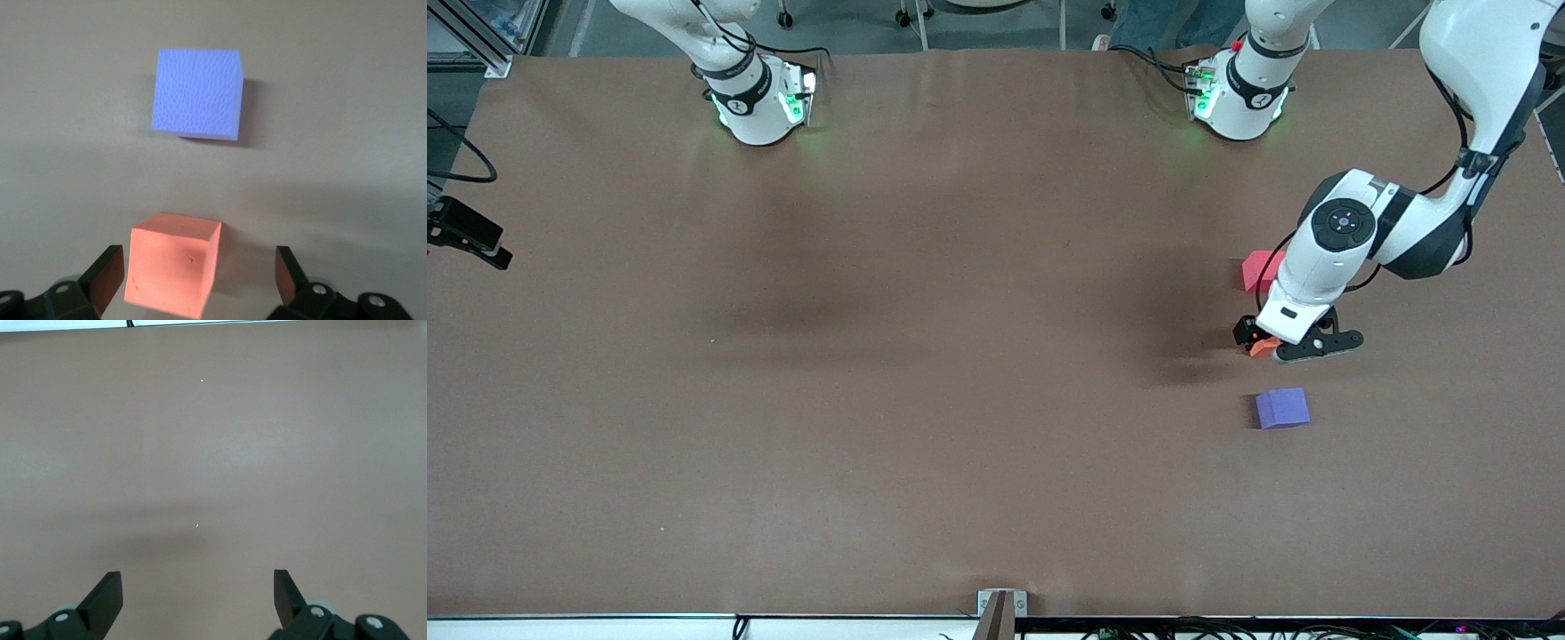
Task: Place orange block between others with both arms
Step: 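Set the orange cube down, open the left gripper and raise it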
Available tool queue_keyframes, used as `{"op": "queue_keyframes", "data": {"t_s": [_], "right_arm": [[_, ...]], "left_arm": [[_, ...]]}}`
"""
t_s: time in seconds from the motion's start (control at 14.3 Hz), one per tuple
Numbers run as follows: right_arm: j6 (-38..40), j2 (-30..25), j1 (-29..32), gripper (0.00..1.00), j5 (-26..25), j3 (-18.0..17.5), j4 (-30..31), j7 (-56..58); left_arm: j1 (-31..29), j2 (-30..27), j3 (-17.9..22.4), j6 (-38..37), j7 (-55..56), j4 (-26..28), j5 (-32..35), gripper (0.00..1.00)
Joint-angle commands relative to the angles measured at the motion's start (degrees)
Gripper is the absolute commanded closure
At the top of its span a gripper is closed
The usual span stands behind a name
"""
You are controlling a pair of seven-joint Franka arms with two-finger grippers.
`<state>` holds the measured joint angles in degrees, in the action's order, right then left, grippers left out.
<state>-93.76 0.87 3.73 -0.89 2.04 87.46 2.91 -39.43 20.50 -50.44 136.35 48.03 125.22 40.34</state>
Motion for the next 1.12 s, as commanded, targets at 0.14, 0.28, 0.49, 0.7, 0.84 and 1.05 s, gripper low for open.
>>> {"op": "queue_keyframes", "data": {"t_s": [0.14, 0.28, 0.49, 0.7, 0.84, 1.05], "right_arm": [[-0.3, -0.7, 0.9, 0.00, 0.4, -0.6, 0.4, 0.4], [-0.3, -0.7, 0.8, 0.00, 0.4, -0.6, 0.4, 0.3], [-0.3, -0.7, 0.8, 0.00, 0.4, -0.7, 0.4, 0.3], [-0.2, -0.7, 0.9, 0.00, 0.4, -0.7, 0.4, 0.3], [-0.1, -0.7, 0.9, 0.00, 0.5, -0.6, 0.4, 0.3], [-0.1, -0.6, 1.0, 0.00, 0.5, -0.6, 0.5, 0.3]], "left_arm": [[-0.5, -1.2, -4.8, -16.6, -9.8, -14.9, -13.0, 0.00], [-0.4, -1.0, -5.0, -22.8, -14.7, -22.3, -17.0, 0.00], [0.0, -0.2, -5.1, -27.9, -17.0, -31.2, -18.5, 0.00], [0.7, 0.4, -5.2, -29.6, -17.1, -37.4, -19.2, 0.00], [1.4, 0.9, -5.1, -32.0, -17.5, -40.7, -19.2, 0.00], [3.7, 0.6, -2.7, -33.3, -22.5, -42.0, -19.8, 0.00]]}}
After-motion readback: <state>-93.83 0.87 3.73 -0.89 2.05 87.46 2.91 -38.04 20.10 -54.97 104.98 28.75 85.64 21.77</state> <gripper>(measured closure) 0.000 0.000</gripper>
